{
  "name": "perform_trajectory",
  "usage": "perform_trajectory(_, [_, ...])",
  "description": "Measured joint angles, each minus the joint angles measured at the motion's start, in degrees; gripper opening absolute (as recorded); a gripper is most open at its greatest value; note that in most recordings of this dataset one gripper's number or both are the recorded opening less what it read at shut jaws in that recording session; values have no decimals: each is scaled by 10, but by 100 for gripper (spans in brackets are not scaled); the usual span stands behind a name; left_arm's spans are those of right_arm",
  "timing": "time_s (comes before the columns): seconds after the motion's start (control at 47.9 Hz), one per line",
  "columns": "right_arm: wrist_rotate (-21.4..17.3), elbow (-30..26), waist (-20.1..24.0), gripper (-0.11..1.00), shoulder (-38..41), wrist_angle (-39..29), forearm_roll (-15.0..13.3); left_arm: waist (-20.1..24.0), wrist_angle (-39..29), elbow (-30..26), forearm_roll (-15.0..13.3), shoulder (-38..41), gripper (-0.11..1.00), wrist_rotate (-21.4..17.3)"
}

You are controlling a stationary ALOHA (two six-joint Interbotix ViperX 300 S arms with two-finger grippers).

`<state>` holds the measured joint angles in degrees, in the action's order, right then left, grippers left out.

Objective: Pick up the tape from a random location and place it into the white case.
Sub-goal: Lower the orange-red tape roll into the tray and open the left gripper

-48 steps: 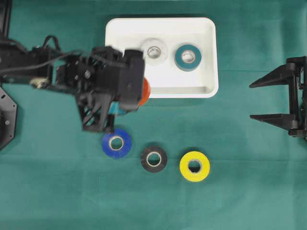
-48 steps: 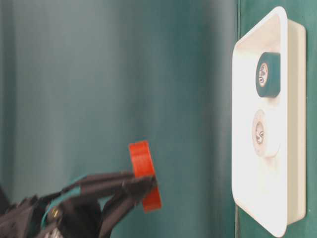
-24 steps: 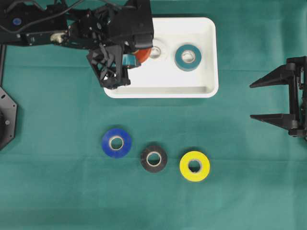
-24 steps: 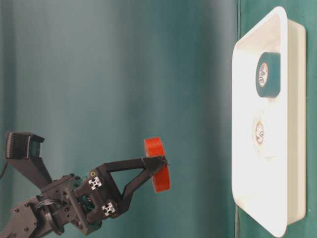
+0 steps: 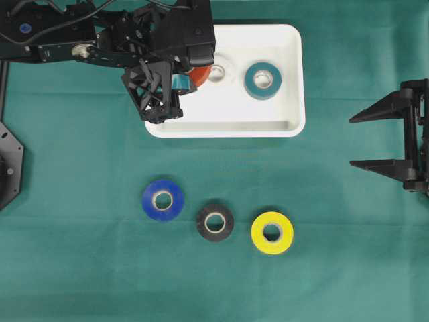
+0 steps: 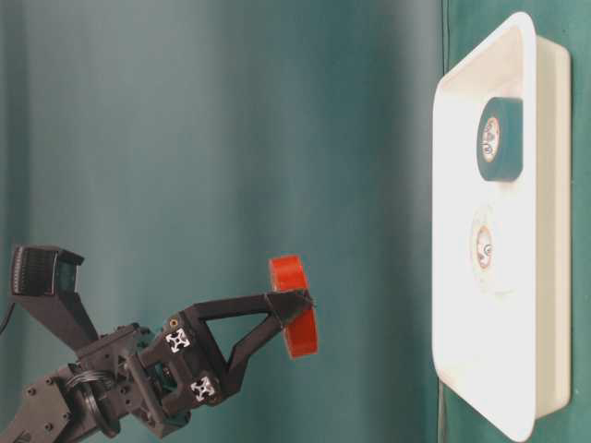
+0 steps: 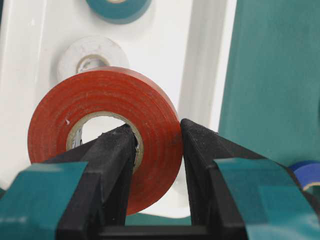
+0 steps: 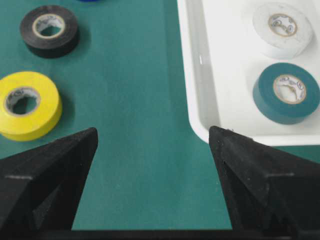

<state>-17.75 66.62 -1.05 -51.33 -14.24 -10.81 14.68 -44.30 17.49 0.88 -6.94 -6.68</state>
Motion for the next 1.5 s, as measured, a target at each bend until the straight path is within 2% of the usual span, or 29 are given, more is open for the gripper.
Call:
perform_trajectory(0.98, [0,0,-1,86,0,1,0,0,4,3,0,4,22,0])
perform_trajectory(1.502, [0,0,-1,86,1,1,1,24,142,124,0,65,22,2])
